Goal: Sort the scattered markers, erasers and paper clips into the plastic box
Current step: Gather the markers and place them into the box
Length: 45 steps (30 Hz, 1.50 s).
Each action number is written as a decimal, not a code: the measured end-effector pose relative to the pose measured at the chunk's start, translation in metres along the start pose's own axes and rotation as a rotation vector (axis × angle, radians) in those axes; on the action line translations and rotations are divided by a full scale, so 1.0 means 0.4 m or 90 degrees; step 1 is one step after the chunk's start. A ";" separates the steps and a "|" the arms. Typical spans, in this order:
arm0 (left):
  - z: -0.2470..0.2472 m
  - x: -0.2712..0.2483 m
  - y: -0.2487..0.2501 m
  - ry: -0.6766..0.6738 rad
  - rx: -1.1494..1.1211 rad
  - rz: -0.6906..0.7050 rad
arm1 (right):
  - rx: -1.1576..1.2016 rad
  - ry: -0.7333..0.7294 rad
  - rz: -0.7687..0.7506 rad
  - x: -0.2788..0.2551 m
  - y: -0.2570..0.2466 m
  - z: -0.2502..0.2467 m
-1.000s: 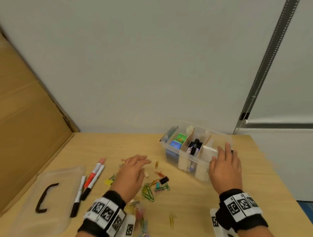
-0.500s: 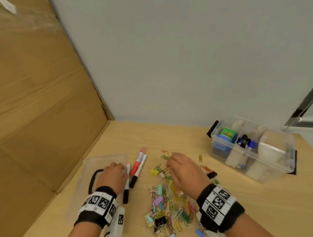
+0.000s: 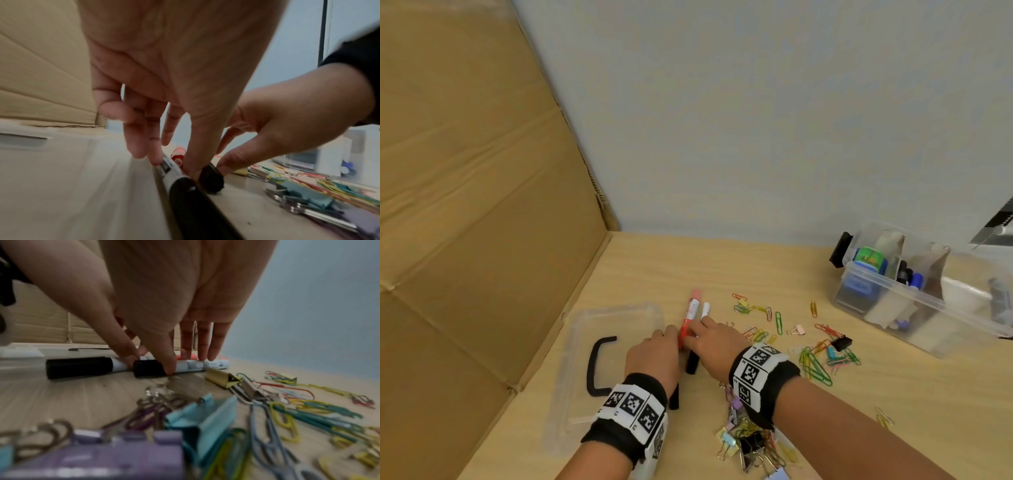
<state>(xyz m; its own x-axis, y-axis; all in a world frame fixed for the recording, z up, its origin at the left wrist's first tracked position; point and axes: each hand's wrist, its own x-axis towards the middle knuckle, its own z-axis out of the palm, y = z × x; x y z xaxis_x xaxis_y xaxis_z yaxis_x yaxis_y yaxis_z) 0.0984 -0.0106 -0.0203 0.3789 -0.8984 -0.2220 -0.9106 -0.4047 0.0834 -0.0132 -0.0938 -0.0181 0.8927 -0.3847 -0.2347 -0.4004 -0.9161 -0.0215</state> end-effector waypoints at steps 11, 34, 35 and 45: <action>-0.026 0.009 0.002 0.029 -0.170 0.001 | 0.214 0.184 0.066 -0.084 0.071 -0.007; -0.069 0.192 0.039 0.005 -0.072 0.159 | 0.298 0.340 0.340 -0.400 0.231 -0.037; -0.073 0.183 0.049 0.030 -0.102 0.162 | 0.288 0.373 0.336 -0.420 0.248 -0.051; -0.076 0.080 0.219 0.127 -0.224 0.158 | 0.354 0.732 0.466 -0.624 0.537 -0.164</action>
<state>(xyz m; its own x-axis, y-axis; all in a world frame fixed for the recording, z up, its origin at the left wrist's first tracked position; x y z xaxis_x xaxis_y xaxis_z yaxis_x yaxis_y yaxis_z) 0.0358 -0.0800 0.0093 0.2120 -0.9767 0.0339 -0.8799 -0.1756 0.4415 -0.3083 -0.2020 0.0998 0.0238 -0.8532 0.5210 -0.6142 -0.4237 -0.6658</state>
